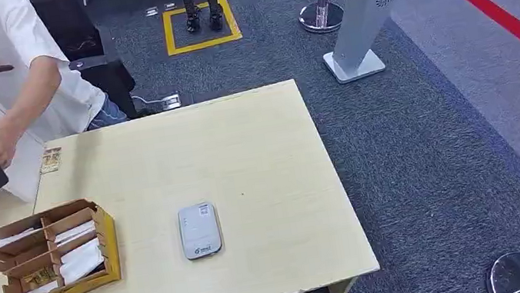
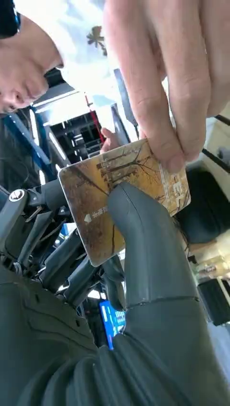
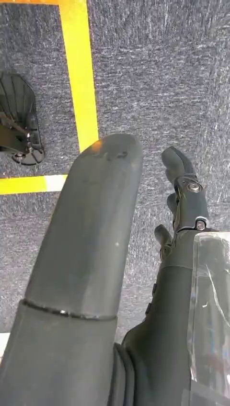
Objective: Pass the card to the sensor for recognition and then transmit it.
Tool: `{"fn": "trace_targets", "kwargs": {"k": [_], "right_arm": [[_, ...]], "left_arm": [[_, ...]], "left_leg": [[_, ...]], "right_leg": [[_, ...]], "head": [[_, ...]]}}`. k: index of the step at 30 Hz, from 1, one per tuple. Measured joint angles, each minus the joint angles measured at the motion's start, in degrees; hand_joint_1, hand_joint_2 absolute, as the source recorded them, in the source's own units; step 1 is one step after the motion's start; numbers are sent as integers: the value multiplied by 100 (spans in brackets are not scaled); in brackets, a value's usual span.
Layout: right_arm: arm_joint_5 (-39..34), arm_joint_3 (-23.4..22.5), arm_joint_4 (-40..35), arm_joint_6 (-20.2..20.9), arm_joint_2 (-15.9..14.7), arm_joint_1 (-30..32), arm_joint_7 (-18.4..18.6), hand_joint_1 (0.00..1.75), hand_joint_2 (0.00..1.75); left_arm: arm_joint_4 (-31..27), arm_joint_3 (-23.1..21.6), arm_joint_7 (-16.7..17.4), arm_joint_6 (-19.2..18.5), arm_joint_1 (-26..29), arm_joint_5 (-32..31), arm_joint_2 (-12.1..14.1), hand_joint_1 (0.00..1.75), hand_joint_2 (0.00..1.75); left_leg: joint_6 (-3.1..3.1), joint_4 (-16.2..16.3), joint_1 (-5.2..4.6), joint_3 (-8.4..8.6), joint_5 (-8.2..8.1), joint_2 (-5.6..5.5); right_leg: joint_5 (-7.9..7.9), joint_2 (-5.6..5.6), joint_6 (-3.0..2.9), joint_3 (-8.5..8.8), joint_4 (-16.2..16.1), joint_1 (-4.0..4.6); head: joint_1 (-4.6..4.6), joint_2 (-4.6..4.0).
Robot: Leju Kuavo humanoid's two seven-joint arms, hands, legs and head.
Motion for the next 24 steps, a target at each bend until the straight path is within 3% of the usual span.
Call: {"fn": "trace_targets", "kwargs": {"k": [11,15,16,17,18,24], "right_arm": [[13,70,17,7,0,3,0,0,175],[15,70,17,5,0,3,9,0,175],[18,70,17,5,0,3,9,0,175],[18,70,17,5,0,5,9,0,175],[22,70,17,5,0,5,9,0,175],[46,70,17,-4,0,6,11,0,175]], "left_arm": [[355,0,-86,42,-101,-204,-337,175,175],[431,9,-88,252,-162,-497,-525,175,175],[438,9,-88,269,-173,-529,-560,30,175],[444,11,-88,276,-185,-560,-611,0,175],[453,11,-88,278,-197,-573,-645,0,0],[466,136,-206,293,-247,-737,-870,0,0]], "left_leg": [[0,0,0,0,0,4],[0,0,0,0,0,3],[0,0,0,0,0,4],[0,0,0,0,0,4],[0,0,0,0,0,4],[0,0,0,0,0,3]], "right_leg": [[1,1,0,-1,0,0],[1,0,0,-1,0,0],[1,1,0,-1,0,0],[1,1,0,-1,0,0],[1,1,0,-1,0,0],[1,0,0,-1,-1,0]], "head": [[0,0],[0,0],[0,-2],[0,-2],[0,0],[0,0]]}}
